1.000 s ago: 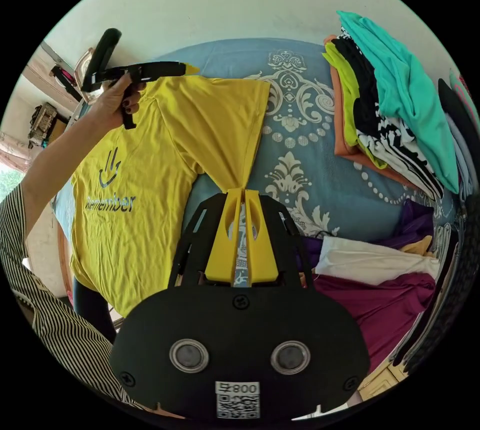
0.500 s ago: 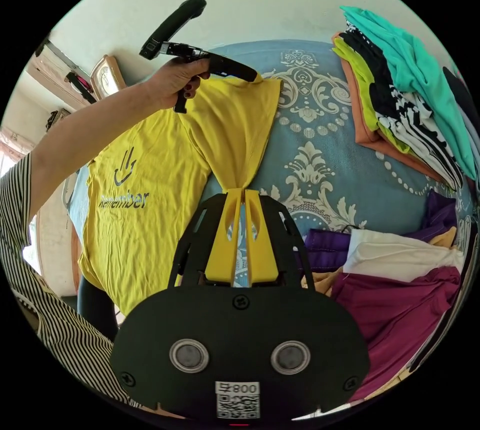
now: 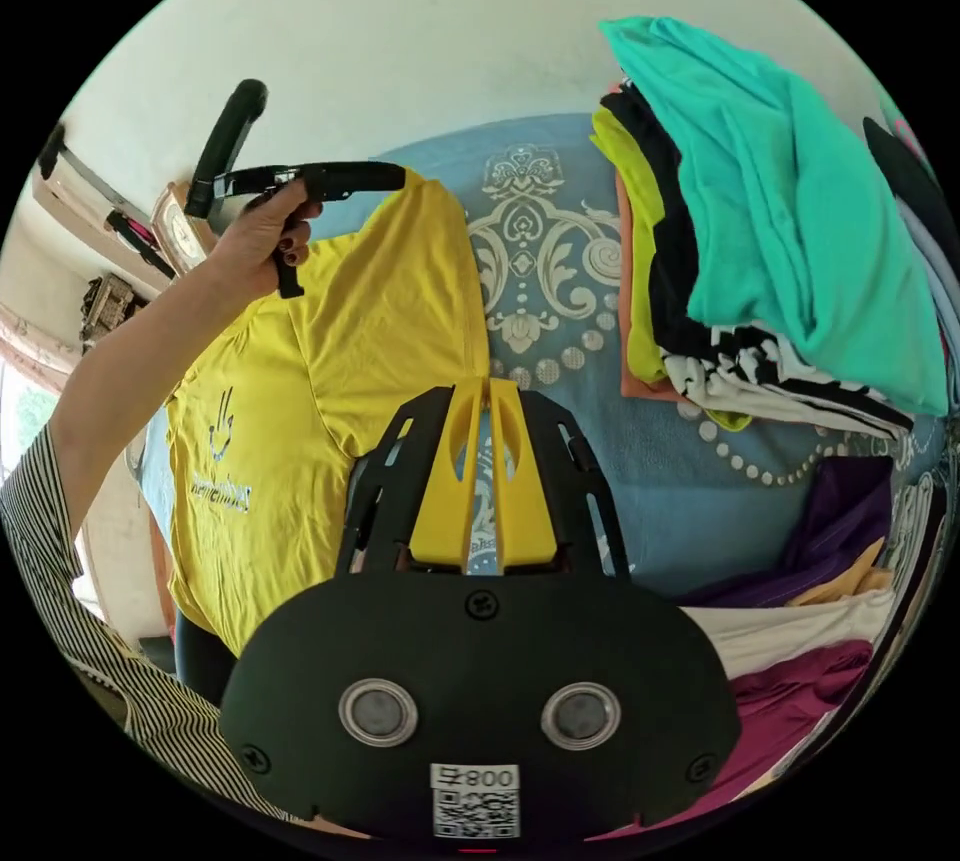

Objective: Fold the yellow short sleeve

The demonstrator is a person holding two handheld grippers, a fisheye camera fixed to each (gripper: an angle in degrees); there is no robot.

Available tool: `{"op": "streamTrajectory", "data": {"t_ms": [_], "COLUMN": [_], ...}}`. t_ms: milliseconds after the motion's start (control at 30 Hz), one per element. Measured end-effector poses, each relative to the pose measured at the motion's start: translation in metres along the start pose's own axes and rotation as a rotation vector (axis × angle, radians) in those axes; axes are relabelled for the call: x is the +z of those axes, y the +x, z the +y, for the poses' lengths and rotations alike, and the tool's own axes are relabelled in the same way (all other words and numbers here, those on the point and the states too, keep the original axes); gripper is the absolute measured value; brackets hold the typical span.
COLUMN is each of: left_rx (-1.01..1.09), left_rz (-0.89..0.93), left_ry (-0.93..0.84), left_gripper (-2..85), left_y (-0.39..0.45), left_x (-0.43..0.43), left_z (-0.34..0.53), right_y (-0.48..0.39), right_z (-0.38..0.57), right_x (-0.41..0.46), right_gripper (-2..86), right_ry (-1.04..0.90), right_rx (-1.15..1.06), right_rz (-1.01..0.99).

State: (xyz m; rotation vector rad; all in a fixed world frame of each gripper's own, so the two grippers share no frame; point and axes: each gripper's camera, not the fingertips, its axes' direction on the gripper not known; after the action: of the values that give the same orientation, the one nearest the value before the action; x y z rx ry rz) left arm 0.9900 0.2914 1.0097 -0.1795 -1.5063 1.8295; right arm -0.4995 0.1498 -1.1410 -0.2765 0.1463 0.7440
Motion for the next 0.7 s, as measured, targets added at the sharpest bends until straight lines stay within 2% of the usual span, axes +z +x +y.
{"op": "streamTrajectory", "data": {"t_ms": [133,200,300,433,700], "left_rx": [-0.043,-0.034,-0.098,-0.175,-0.185], "left_rz": [0.085,0.118,0.029,0.040,0.132], "left_ry": [0.067,0.102,0.118,0.067,0.008], "left_gripper": [7.0,6.8,6.1,5.7,5.8], "left_y": [-0.027,-0.040,-0.070,-0.115,-0.151], "left_x": [-0.034,-0.053,-0.081,-0.101,-0.095], "left_z": [0.029,0.053,0.103,0.174,0.241], "right_y": [0.007,0.000,-0.023,-0.051,-0.104], "right_z": [0.008,0.010,0.004,-0.018,-0.148], "right_x": [-0.012,-0.024,-0.023,-0.016,0.039], "right_gripper": [0.6,0.2,0.5,1.1,5.8], "right_ry": [0.071,0.114,0.097,0.101,0.062], "right_rx": [0.076,0.051,-0.024,-0.080,-0.161], "right_rz": [0.041,-0.017,-0.028,0.012,0.095]}}
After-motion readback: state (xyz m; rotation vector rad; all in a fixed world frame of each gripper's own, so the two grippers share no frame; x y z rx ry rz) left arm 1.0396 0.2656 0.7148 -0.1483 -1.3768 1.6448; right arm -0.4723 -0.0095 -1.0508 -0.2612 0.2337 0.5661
